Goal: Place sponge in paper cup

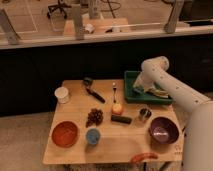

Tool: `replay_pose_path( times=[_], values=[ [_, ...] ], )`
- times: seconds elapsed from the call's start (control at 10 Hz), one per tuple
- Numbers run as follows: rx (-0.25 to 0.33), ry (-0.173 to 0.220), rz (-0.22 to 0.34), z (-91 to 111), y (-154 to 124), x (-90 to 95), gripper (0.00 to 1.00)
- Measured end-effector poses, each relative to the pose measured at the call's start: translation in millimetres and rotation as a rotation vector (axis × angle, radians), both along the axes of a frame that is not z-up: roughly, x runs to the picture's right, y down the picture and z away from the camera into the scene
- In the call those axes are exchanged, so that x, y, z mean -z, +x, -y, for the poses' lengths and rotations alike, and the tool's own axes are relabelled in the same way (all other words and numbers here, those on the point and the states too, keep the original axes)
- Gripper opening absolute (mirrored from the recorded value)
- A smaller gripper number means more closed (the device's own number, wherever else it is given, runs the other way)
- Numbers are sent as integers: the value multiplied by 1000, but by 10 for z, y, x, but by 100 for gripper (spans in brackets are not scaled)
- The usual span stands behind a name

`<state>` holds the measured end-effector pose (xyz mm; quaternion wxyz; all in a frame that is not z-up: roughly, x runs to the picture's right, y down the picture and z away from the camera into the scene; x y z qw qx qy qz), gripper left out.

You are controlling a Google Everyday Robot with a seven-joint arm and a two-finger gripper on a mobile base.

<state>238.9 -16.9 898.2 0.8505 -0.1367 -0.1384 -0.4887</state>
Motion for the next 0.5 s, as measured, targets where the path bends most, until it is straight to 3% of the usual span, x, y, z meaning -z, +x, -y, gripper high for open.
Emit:
replay_pose_path(
  times=[0.3,0.5],
  values=[
    [-80,19,97,223,-16,399,0],
    [-108,19,160,212,-120,598,0]
  ],
)
